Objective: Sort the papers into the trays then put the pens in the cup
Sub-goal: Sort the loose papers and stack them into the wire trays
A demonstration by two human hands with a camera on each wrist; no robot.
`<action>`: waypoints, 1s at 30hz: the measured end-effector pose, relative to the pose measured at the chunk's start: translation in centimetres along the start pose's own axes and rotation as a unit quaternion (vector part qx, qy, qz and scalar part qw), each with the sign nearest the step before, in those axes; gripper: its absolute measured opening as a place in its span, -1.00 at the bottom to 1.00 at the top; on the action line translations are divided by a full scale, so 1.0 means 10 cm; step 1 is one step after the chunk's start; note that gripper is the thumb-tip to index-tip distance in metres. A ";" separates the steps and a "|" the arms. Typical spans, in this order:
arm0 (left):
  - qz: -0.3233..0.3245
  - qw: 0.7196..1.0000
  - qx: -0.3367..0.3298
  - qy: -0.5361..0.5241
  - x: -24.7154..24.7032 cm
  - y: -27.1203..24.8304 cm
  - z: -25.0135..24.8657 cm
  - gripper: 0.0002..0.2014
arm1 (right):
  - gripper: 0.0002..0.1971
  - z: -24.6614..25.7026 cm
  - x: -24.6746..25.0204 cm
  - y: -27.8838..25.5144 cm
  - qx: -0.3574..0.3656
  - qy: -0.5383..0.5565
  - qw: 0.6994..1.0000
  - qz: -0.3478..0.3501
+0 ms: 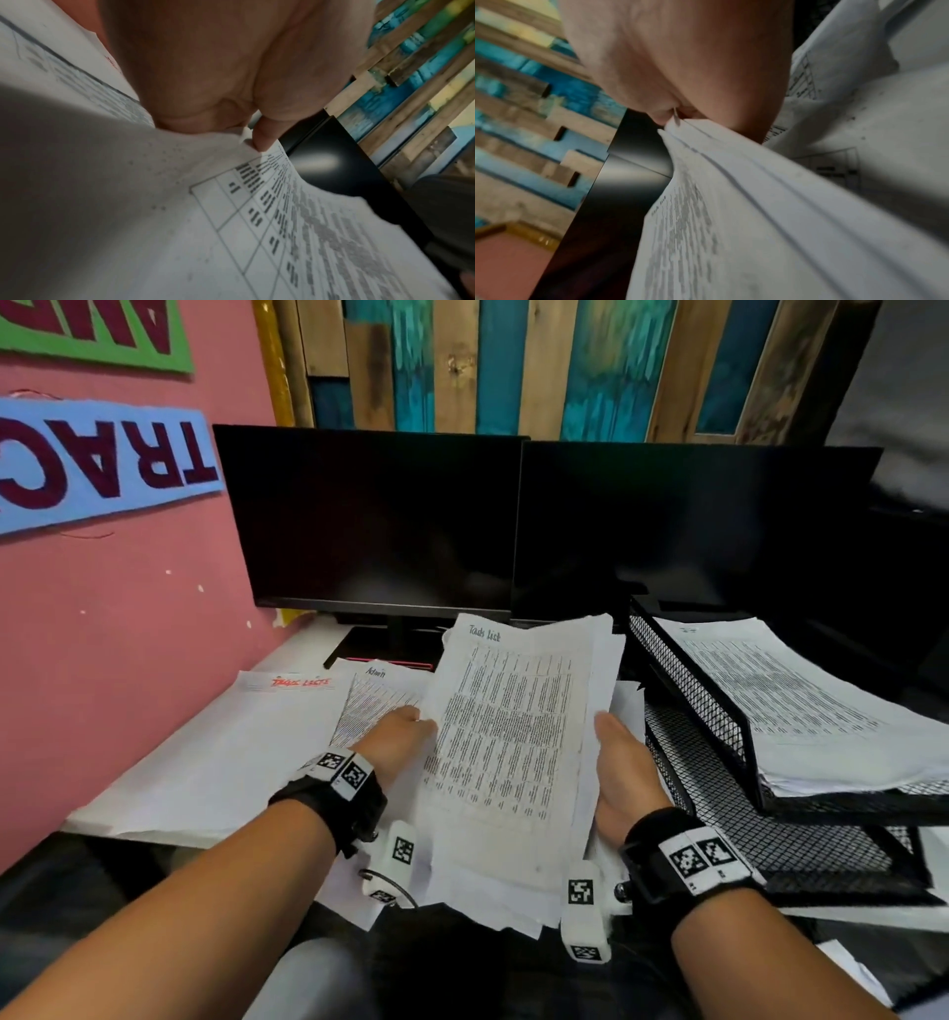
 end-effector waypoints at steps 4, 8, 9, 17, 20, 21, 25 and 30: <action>-0.001 0.999 -0.020 -0.027 -0.08 0.00 -0.01 -0.96 | -0.56 -0.04 -0.12 0.00 0.043 -0.084 0.995 0.042; -0.001 0.999 -0.035 0.001 -0.04 -0.03 -0.02 -0.94 | -0.60 -0.05 -0.14 -0.02 0.066 -0.156 0.985 0.024; 0.002 0.999 -0.033 0.023 0.02 -0.03 0.01 -0.92 | -0.59 -0.05 -0.14 -0.01 0.069 -0.160 0.984 0.023; -0.098 0.942 0.039 0.317 1.05 0.05 0.47 -0.38 | -0.54 -0.08 -0.09 0.13 0.055 -0.132 0.990 0.009; -0.108 0.921 0.082 0.365 1.20 0.02 0.65 -0.16 | -0.53 -0.12 -0.09 0.15 0.046 -0.123 0.991 0.011; -0.109 0.916 0.085 0.377 1.21 0.02 0.69 -0.12 | -0.52 -0.14 -0.09 0.16 0.044 -0.123 0.991 0.010; -0.111 0.909 0.091 0.392 1.21 0.05 0.74 -0.13 | -0.52 -0.17 -0.08 0.18 0.043 -0.115 0.992 0.011; -0.126 0.907 0.082 0.394 1.27 0.09 0.68 -0.31 | -0.53 -0.17 -0.04 0.18 0.042 -0.105 0.994 0.012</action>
Point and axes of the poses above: each hand's wrist, its own y-axis towards the middle knuckle, its own x-axis out of the back of the hand, z = x × y, the point moved 6 cm from there along y, towards the middle knuckle, and after that the axes turned 1 degree about -z, right-handed, at the moved point
